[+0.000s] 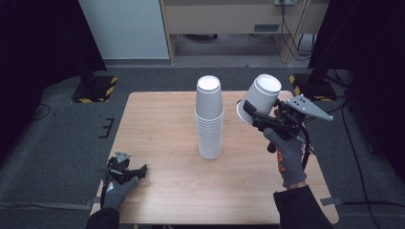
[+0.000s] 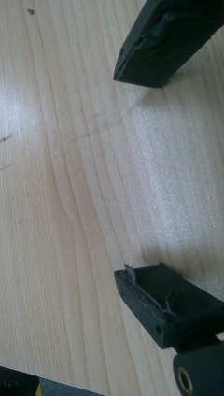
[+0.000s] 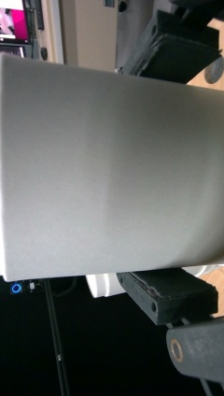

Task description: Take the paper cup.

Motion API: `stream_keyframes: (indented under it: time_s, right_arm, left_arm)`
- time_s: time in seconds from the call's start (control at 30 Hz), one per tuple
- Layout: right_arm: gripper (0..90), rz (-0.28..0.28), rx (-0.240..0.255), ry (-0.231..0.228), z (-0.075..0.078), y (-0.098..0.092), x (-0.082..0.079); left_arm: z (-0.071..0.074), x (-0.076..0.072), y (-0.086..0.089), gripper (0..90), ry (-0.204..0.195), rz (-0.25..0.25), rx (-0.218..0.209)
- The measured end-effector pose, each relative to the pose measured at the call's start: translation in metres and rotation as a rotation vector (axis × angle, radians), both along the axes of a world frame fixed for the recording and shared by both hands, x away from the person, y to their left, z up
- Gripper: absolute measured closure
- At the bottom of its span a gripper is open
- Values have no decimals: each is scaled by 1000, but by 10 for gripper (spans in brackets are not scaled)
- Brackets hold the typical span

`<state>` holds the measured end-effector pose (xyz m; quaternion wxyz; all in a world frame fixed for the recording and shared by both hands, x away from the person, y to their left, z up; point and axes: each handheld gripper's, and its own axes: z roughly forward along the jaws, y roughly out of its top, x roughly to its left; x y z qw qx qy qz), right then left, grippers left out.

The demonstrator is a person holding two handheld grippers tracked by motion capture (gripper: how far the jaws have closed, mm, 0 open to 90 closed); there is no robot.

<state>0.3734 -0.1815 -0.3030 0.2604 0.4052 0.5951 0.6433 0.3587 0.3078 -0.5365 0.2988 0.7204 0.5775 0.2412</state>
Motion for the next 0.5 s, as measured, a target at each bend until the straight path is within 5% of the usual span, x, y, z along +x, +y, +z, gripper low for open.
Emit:
stream_keyframes:
  time_s: [0.5]
  right_arm:
    - [160, 0, 34, 82, -43, -19, -14]
  left_arm:
    - [0, 0, -1, 33, 4, -5, 3]
